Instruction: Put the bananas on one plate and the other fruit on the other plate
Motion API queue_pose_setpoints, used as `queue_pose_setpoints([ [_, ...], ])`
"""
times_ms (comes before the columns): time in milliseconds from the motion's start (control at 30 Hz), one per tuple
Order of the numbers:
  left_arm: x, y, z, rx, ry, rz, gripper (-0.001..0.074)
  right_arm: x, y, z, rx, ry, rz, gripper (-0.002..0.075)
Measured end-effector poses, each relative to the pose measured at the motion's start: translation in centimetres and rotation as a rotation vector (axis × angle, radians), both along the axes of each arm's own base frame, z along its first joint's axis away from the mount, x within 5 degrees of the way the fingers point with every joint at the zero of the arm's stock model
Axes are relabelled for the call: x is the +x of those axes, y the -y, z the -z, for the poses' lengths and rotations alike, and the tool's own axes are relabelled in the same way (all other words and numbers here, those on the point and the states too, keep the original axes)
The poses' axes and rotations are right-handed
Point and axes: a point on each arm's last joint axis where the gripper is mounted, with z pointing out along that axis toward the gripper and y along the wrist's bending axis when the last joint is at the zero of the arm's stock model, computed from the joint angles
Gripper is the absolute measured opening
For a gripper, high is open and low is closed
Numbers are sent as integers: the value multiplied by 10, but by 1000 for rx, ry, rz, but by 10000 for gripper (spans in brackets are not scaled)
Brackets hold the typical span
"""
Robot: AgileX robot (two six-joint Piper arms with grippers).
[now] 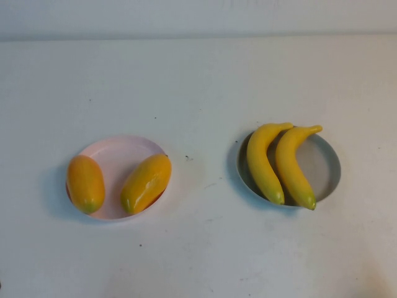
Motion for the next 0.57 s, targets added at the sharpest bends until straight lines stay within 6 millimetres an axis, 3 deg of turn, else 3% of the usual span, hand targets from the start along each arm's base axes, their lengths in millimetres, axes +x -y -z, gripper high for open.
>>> queue_pose_setpoints([
  [567, 0, 0, 0, 0, 0, 0, -2, 0, 0, 0, 2, 4, 0, -15],
])
